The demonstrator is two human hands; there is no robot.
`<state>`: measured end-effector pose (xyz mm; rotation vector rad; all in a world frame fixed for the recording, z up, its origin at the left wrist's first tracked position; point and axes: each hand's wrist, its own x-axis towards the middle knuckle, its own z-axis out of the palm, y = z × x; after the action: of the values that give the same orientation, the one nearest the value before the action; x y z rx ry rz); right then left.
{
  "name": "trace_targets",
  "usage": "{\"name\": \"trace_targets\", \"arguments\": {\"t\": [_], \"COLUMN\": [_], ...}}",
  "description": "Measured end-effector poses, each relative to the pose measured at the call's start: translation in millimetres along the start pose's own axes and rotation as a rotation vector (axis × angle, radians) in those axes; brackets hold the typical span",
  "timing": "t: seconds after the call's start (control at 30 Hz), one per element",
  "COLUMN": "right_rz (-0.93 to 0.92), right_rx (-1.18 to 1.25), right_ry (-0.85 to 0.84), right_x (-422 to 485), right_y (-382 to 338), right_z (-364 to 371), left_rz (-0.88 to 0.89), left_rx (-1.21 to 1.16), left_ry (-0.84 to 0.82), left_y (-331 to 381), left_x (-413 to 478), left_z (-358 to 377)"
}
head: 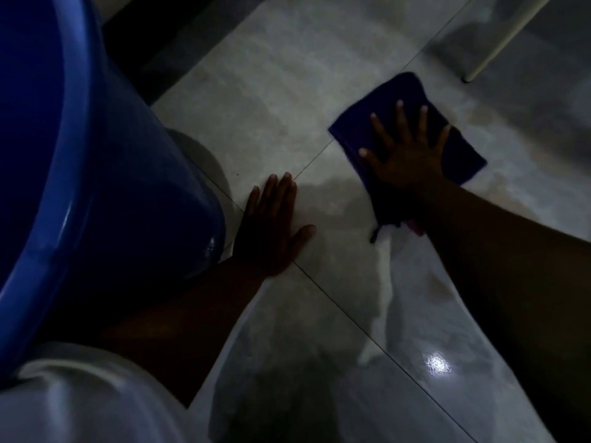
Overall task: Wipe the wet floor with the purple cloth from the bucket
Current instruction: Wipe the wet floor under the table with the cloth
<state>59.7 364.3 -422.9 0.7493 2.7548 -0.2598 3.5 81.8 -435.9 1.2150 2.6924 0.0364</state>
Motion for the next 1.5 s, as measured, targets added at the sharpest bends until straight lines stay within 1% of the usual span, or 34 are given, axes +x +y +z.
{"name": "trace_targets", "arguments": {"t": [0.07,0.13,0.2,0.23,0.3,0.33,0.4,0.47,0.53,0.6,0.67,0.7,0.77,0.83,0.87,0.93,0.97,1.03,1.1,1.17,1.2,1.27,1.37,1.43,1.5], "right_rz": [-0.17,-0.347,-0.475,-0.502,-0.471,-0.414,-0.192,0.023,0.15,0.199,0.176,0.114,-0.083,-0.261,-0.32,-0.338,-0.31,-0.179,0.012,0.19,0.245,0.3,0.29,0.186,0.038], "right_rx": [-0.038,-0.041,-0.051,-0.067,-0.064,-0.055,-0.024,-0.01,0.006,0.015,0.014,-0.004,-0.04,-0.05,-0.059,-0.06,-0.05,-0.033,0.002,0.052,0.07,0.076,0.073,0.076,0.057], "right_ry": [0.035,0.056,0.076,0.063,0.02,0.017,-0.017,-0.03,0.002,0.055,0.067,0.065,0.073,0.073,0.065,0.012,0.0,-0.005,-0.023,0.011,0.047,0.111,0.148,0.144,0.139], "right_x": [-10,-44,-101,-133,-192,-211,-220,-197,-157,-115,-93,-95,-124,-179,-209,-261,-277,-288,-271,-229,-202,-142,-61,-23,4], "right_y": [-31,-47,-32,-14,38,72,131,168,173,147,98,71,25,8,14,48,73,127,170,194,198,191,149,111,76], "right_z": [9,21,38,47,58,57,41,19,3,-1,6,14,36,60,72,86,86,76,58,38,30,18,6,2,0], "left_rz": [0.009,0.014,0.027,0.03,0.021,0.015,0.006,-0.005,-0.006,0.001,0.005,0.0,0.005,0.063,0.11,0.204,0.232,0.257,0.257,0.249,0.243,0.244,0.244,0.244,0.226], "left_rx": [-0.031,-0.052,-0.027,-0.011,0.019,0.026,0.038,0.052,0.055,0.063,0.063,0.057,0.039,0.006,-0.022,-0.063,-0.063,-0.047,-0.028,-0.023,-0.022,-0.027,-0.005,0.015,0.007], "left_ry": [0.013,0.031,0.028,0.022,0.019,0.02,0.032,0.042,0.042,0.039,0.033,0.033,0.058,0.101,0.111,0.079,0.049,0.005,-0.015,0.01,0.032,0.065,0.075,0.075,0.065], "left_y": [-2,-4,-6,-7,-10,-10,-9,-8,-6,-6,-5,-4,4,25,40,75,91,119,136,144,145,145,145,146,146], "left_x": [0,0,1,1,2,4,4,4,4,3,2,3,8,20,29,50,61,76,83,86,85,88,89,89,89], "left_z": [1,2,4,5,7,9,10,12,14,13,11,8,-1,-9,-12,-14,-15,-13,-9,-4,-2,2,7,8,9]}}
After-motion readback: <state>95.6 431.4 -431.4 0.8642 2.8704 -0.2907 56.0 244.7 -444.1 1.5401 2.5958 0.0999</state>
